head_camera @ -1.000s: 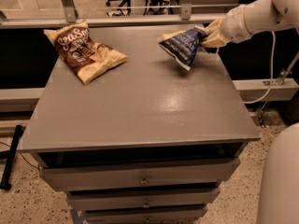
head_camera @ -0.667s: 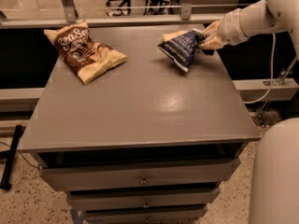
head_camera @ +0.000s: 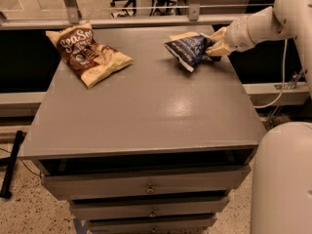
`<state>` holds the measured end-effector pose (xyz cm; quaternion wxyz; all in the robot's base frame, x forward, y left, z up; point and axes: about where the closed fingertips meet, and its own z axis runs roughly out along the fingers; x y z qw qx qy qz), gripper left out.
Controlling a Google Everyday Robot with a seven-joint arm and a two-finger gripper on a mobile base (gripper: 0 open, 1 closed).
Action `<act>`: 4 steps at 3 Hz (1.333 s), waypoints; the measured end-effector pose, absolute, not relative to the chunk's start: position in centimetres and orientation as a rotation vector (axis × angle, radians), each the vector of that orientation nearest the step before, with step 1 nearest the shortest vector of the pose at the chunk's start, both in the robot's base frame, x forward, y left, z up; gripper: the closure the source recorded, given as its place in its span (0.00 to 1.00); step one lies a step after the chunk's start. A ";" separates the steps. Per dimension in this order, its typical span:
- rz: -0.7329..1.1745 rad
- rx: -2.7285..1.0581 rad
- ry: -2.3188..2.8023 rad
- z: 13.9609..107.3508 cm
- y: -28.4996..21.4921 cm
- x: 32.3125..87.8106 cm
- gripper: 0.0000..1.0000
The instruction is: Move blue chip bag near sponge
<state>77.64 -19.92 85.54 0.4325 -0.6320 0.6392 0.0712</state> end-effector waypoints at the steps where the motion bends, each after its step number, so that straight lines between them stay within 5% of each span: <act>1: 0.191 -1.580 1.597 84.9 -20.1 77.8 0.13; 2: 0.183 -1.588 1.586 86.0 -20.6 77.6 0.00; 4: 0.177 -1.523 1.574 88.5 -21.2 77.6 0.00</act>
Offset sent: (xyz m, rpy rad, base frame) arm 0.0024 -0.0148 0.0031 -0.0018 0.0072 0.0028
